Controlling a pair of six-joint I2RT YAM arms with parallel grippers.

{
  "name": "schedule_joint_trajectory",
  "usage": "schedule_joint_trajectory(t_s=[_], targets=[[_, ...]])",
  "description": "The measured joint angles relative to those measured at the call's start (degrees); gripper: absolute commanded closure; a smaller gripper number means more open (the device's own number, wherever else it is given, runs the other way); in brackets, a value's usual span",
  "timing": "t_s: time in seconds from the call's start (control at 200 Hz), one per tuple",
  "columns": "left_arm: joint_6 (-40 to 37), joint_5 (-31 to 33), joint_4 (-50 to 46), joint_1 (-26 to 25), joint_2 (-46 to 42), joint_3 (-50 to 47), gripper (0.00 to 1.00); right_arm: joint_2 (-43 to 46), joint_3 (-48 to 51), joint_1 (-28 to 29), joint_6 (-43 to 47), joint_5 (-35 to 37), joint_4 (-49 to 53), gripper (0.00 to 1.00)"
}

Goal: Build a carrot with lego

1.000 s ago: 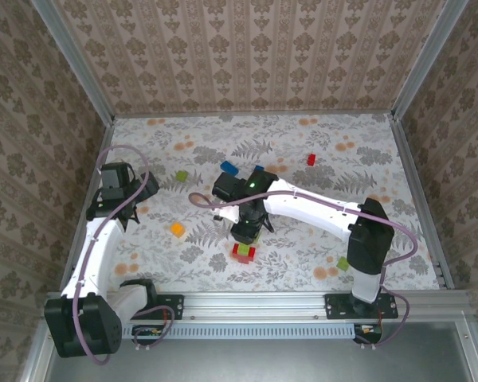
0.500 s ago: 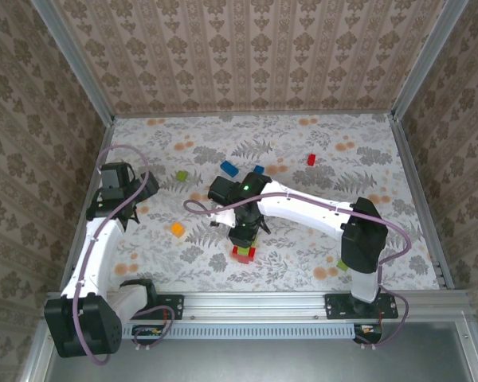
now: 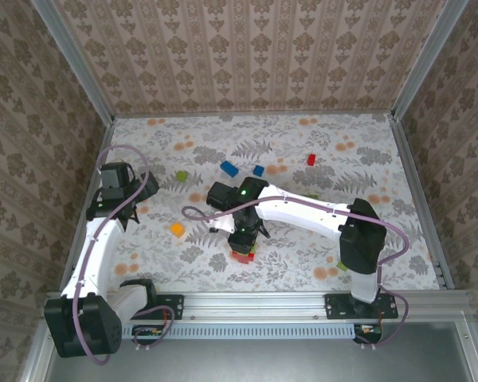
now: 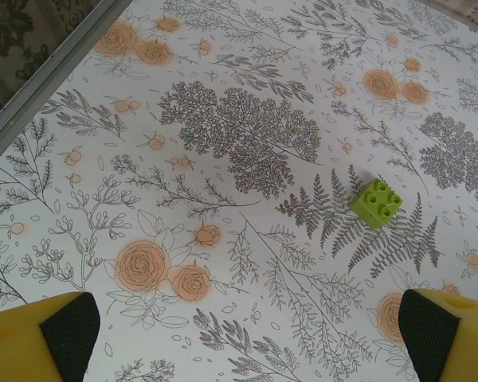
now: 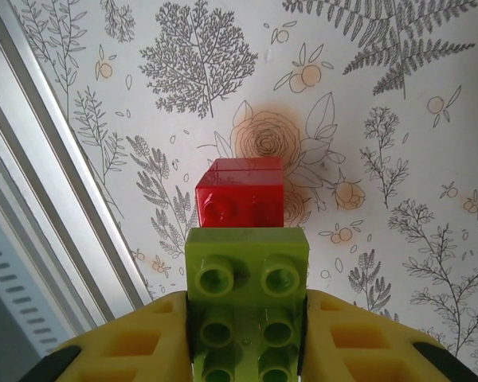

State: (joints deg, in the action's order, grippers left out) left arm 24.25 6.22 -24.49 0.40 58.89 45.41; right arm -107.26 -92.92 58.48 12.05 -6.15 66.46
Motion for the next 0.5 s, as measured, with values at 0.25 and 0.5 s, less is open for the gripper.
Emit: schedule_joint_trajectory(t_s=[0.25, 0.5], targets=[[0.0, 0.0, 0.0, 0.0, 0.0, 0.0, 0.00, 0.0, 0.7, 0.1, 0.0, -0.4, -0.2, 0.68], [0.0, 0.0, 0.0, 0.0, 0.0, 0.0, 0.00, 0.0, 0.8, 0.1, 0.0, -0.4, -0.5, 0.67]])
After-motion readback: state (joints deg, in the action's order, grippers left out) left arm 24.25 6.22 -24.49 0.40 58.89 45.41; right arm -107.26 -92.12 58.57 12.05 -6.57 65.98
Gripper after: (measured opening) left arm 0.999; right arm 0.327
